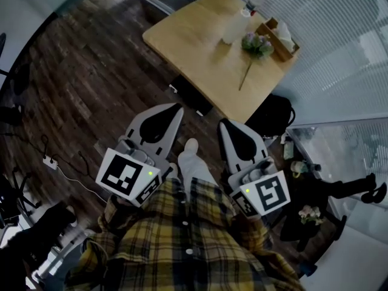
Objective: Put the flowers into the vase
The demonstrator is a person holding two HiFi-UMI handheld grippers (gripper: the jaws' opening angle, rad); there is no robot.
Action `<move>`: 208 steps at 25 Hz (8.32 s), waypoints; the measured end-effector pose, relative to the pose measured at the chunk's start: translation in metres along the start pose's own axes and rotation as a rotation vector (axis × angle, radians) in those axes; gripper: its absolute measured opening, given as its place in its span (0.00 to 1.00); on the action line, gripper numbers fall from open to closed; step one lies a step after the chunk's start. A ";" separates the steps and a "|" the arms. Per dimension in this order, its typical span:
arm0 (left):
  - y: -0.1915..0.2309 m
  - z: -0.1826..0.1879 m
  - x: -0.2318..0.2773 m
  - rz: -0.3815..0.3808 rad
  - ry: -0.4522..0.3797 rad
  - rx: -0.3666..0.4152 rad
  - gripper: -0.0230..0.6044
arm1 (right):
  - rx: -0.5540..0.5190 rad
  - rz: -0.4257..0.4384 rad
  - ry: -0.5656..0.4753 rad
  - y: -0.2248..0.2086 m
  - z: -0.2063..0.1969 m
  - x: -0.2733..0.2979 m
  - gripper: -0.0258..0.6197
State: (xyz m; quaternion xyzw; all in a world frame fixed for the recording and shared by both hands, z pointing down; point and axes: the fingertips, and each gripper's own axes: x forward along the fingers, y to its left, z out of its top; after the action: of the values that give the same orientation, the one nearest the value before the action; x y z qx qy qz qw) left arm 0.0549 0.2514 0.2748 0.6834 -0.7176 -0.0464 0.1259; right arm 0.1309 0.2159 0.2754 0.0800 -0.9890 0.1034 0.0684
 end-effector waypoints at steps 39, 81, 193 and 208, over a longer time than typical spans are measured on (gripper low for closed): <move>0.134 0.095 0.298 -0.333 0.064 0.110 0.05 | 0.058 -0.365 -0.124 -0.237 0.089 0.176 0.06; 0.157 0.040 0.403 -0.476 0.258 0.110 0.05 | 0.182 -0.728 0.311 -0.381 -0.006 0.142 0.09; 0.169 0.044 0.373 -0.449 0.239 0.071 0.05 | 0.381 -0.670 0.413 -0.430 -0.049 0.172 0.06; 0.164 0.043 0.371 -0.456 0.241 0.068 0.05 | 0.258 -0.610 0.138 -0.415 0.062 0.193 0.06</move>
State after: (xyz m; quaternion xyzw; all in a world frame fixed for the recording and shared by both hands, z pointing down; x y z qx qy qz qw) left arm -0.1276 -0.1112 0.3162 0.8319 -0.5260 0.0324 0.1739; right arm 0.0064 -0.2263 0.3246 0.3731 -0.8913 0.2079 0.1522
